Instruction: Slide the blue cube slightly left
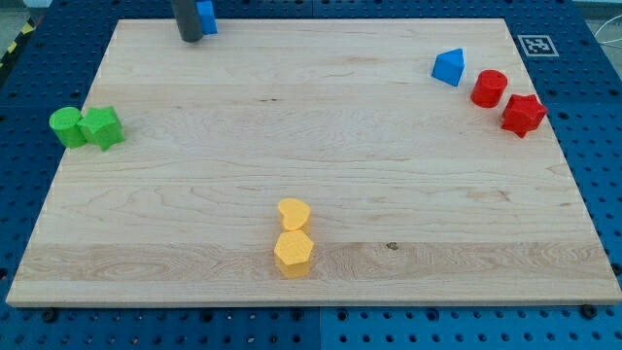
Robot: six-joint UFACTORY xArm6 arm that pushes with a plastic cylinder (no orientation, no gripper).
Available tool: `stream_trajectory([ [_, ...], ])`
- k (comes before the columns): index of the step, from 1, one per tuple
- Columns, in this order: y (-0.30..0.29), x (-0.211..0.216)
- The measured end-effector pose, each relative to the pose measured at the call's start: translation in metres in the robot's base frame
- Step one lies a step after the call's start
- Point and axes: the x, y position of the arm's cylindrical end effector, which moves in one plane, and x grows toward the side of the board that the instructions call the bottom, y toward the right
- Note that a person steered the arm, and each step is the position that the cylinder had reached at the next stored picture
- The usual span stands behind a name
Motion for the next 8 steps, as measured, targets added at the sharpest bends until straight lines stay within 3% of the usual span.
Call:
stream_trajectory([
  [3,0.052,-0.004],
  [4,0.049,-0.035],
  [6,0.040,-0.040],
  [8,-0.005,-0.040],
])
